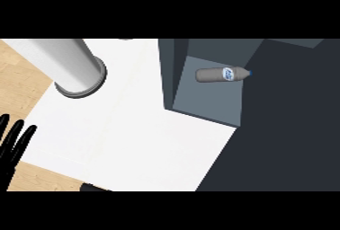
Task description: Pick up the bottled water, place it into the cabinet and close the cabinet
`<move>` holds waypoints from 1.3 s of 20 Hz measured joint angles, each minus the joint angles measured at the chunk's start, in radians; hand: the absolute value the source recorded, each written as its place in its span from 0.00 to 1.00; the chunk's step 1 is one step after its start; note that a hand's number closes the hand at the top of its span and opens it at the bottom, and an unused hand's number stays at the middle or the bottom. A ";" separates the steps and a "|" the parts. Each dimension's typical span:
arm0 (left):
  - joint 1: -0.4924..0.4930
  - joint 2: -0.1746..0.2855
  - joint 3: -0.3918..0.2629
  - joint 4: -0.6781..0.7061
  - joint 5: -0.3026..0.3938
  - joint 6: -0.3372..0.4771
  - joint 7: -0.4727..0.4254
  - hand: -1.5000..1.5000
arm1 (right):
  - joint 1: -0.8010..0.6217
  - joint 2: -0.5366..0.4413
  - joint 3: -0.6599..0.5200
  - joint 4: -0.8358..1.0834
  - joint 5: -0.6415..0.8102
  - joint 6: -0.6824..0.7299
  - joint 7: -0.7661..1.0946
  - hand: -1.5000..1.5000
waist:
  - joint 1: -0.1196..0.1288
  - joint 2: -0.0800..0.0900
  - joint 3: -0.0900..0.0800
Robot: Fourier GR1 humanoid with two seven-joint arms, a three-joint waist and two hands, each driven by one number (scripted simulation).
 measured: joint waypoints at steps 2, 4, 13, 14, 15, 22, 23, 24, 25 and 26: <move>0.001 0.001 0.005 0.005 0.006 -0.005 0.000 0.00 | -0.009 0.005 0.003 0.002 -0.003 0.004 0.010 1.00 | -0.001 0.003 0.000; 0.000 0.004 0.008 0.008 0.009 -0.011 0.001 0.00 | -0.015 0.011 0.005 0.007 -0.013 0.010 0.014 1.00 | 0.001 0.009 0.000; -0.017 0.013 0.023 0.016 0.016 -0.032 0.001 0.00 | -0.028 0.034 0.012 0.059 -0.136 0.039 0.009 1.00 | 0.027 0.032 0.001; -0.018 0.014 0.024 0.016 0.017 -0.036 0.001 0.00 | -0.029 0.037 0.011 0.064 -0.146 0.041 0.007 1.00 | 0.028 0.033 0.002; -0.018 0.015 0.026 0.019 0.019 -0.038 0.001 0.00 | -0.031 0.039 0.008 0.070 -0.155 0.041 0.008 1.00 | 0.028 0.035 0.003; -0.020 0.021 0.037 0.035 0.028 -0.049 0.005 0.00 | -0.153 0.099 -0.012 0.159 -0.194 -0.005 0.122 1.00 | 0.022 0.030 0.007; -0.020 0.020 0.036 0.037 0.030 -0.051 0.006 0.00 | -0.182 0.105 -0.019 0.173 -0.193 -0.009 0.144 1.00 | 0.020 0.028 0.007; -0.020 0.020 0.037 0.040 0.032 -0.051 0.006 0.00 | -0.212 0.112 -0.025 0.190 -0.193 -0.013 0.164 1.00 | 0.019 0.026 0.008; -0.020 0.022 0.040 0.042 0.032 -0.053 0.006 0.00 | -0.243 0.120 -0.033 0.208 -0.192 -0.017 0.183 1.00 | 0.020 0.024 0.008; -0.021 0.023 0.041 0.045 0.032 -0.056 0.007 0.00 | -0.275 0.128 -0.038 0.228 -0.192 -0.020 0.204 1.00 | 0.019 0.022 0.008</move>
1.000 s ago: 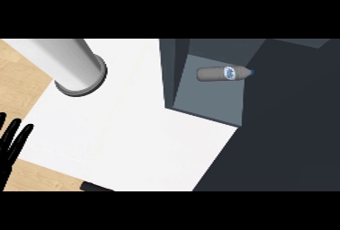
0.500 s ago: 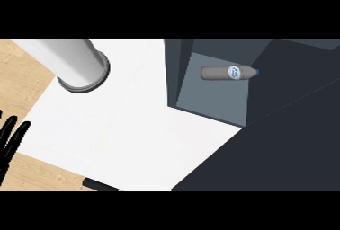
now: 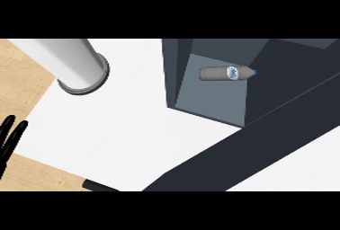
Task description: Pick up the bottled water, place it into the cabinet and close the cabinet
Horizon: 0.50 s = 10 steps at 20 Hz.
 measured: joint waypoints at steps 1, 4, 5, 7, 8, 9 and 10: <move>0.000 -0.002 0.000 0.000 0.002 -0.002 0.000 0.00 | -0.031 0.010 -0.002 0.020 0.002 -0.005 0.021 1.00 | -0.001 -0.002 0.000; -0.001 -0.003 0.003 0.007 0.007 -0.005 0.001 0.00 | -0.113 0.041 -0.001 0.072 0.006 -0.017 0.082 1.00 | -0.008 -0.006 0.003; 0.000 -0.002 0.006 0.013 0.009 -0.006 0.001 0.00 | -0.139 0.052 -0.002 0.089 0.006 -0.020 0.099 1.00 | -0.012 -0.007 0.004; 0.000 -0.001 0.007 0.018 0.011 -0.007 0.003 0.00 | -0.193 0.074 -0.015 0.131 0.001 -0.026 0.130 1.00 | -0.016 -0.009 0.005; 0.002 -0.003 0.006 0.020 0.010 -0.007 0.002 0.00 | -0.222 0.088 -0.025 0.157 -0.003 -0.031 0.146 1.00 | -0.019 -0.010 0.006; 0.003 -0.004 0.009 0.022 0.013 -0.007 0.002 0.00 | -0.250 0.102 -0.033 0.186 -0.008 -0.038 0.165 1.00 | -0.021 -0.012 0.006; 0.003 -0.003 0.010 0.025 0.013 -0.010 0.002 0.00 | -0.282 0.122 -0.044 0.220 -0.007 -0.054 0.183 1.00 | -0.023 -0.012 0.007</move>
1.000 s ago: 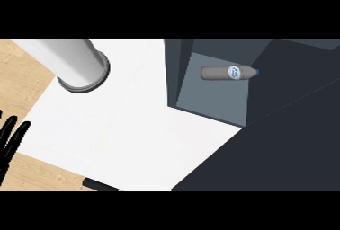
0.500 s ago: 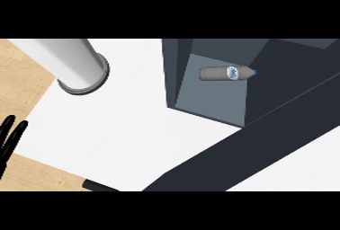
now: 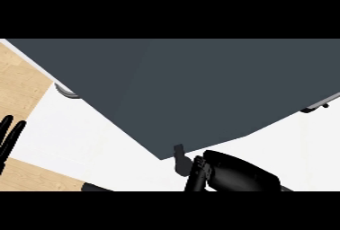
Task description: Pick up the bottled water, place it into the cabinet and close the cabinet
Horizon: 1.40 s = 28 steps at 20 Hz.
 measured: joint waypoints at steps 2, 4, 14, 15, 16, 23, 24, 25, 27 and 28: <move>0.003 0.000 0.002 0.006 0.001 -0.004 -0.001 0.00 | -0.072 0.049 -0.017 0.078 0.012 -0.043 0.042 1.00 | -0.005 -0.002 0.002; 0.006 -0.002 0.007 0.013 0.005 -0.007 -0.003 0.00 | -0.149 0.090 -0.040 0.161 0.023 -0.084 0.079 1.00 | -0.011 -0.003 0.005; 0.028 -0.017 0.022 0.041 0.009 -0.031 -0.022 0.00 | -0.503 0.167 -0.170 0.549 0.084 -0.356 0.090 1.00 | -0.044 -0.007 0.013; 0.029 -0.020 0.020 0.042 0.006 -0.031 -0.023 0.00 | -0.518 0.171 -0.170 0.573 0.083 -0.381 0.087 1.00 | -0.048 -0.009 0.015; 0.032 -0.018 0.024 0.044 0.007 -0.035 -0.024 0.00 | -0.529 0.175 -0.171 0.594 0.079 -0.404 0.081 1.00 | -0.051 -0.012 0.016; 0.038 -0.022 0.040 0.055 0.014 -0.047 -0.031 0.00 | -0.645 0.176 -0.099 0.720 0.003 -0.523 0.032 0.00 | -0.052 -0.015 0.003; 0.041 -0.023 0.042 0.056 0.015 -0.051 -0.033 0.00 | -0.661 0.176 -0.091 0.737 -0.018 -0.542 0.026 0.00 | -0.049 -0.015 0.000; 0.042 -0.024 0.045 0.058 0.018 -0.051 -0.035 0.00 | -0.677 0.176 -0.080 0.754 -0.035 -0.560 0.016 0.00 | -0.049 -0.014 -0.003; 0.049 -0.023 0.050 0.059 0.019 -0.049 -0.035 0.00 | -0.718 0.177 -0.059 0.795 -0.070 -0.588 -0.004 0.00 | -0.047 -0.011 -0.009; 0.051 -0.023 0.052 0.058 0.020 -0.051 -0.036 0.00 | -0.733 0.177 -0.051 0.813 -0.087 -0.607 -0.018 0.00 | -0.048 -0.010 -0.011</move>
